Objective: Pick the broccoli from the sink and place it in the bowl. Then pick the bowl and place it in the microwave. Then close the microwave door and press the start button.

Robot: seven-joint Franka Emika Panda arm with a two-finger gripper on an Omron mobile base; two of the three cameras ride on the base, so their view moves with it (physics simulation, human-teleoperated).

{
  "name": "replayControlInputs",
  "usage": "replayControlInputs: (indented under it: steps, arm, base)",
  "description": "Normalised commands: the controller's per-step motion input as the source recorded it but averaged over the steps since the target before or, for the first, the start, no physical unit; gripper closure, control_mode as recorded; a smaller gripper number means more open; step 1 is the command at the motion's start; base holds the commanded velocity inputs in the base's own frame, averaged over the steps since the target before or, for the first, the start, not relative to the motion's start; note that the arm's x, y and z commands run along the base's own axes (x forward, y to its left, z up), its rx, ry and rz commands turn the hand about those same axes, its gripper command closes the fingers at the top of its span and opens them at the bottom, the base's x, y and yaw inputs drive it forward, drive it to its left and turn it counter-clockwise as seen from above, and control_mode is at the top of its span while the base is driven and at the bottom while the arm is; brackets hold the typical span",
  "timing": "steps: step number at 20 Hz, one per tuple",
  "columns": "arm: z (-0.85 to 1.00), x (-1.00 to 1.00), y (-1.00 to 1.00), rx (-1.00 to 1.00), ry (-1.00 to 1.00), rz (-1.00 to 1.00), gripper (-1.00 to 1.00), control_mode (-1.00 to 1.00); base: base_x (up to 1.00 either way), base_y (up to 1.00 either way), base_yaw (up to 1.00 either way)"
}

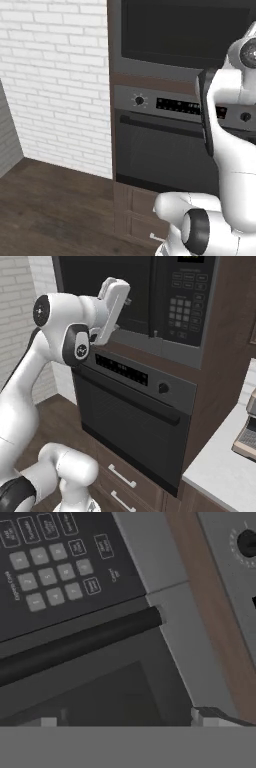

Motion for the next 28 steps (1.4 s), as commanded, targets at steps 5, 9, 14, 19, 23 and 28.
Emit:
replayControlInputs:
  steps: [5, 9, 14, 19, 23, 28]
  arm:
    - [0.39, -1.00, 0.13, -0.13, 0.10, 0.05, -1.00, -1.00]
    - [0.18, -0.97, 0.20, -0.24, 0.26, 0.11, 1.00, -1.00]
    - [0.01, -0.94, 0.05, -0.25, 0.30, 0.13, 1.00, -1.00]
    - [-0.05, -0.85, 0.00, -0.29, 0.10, 0.15, 1.00, -1.00]
    - [-0.13, -0.84, 0.00, -0.42, 0.00, 0.15, 1.00, -1.00]
    - [-0.04, -0.62, 0.01, -0.44, 0.14, 0.13, 1.00, -1.00]
  base:
    - [0.00, 0.00, 0.00]
    - [0.00, 0.00, 0.00]
    - [0.00, 0.00, 0.00]
    - [0.00, 0.00, 0.00]
    - [0.00, 0.00, 0.00]
    - [0.00, 0.00, 0.00]
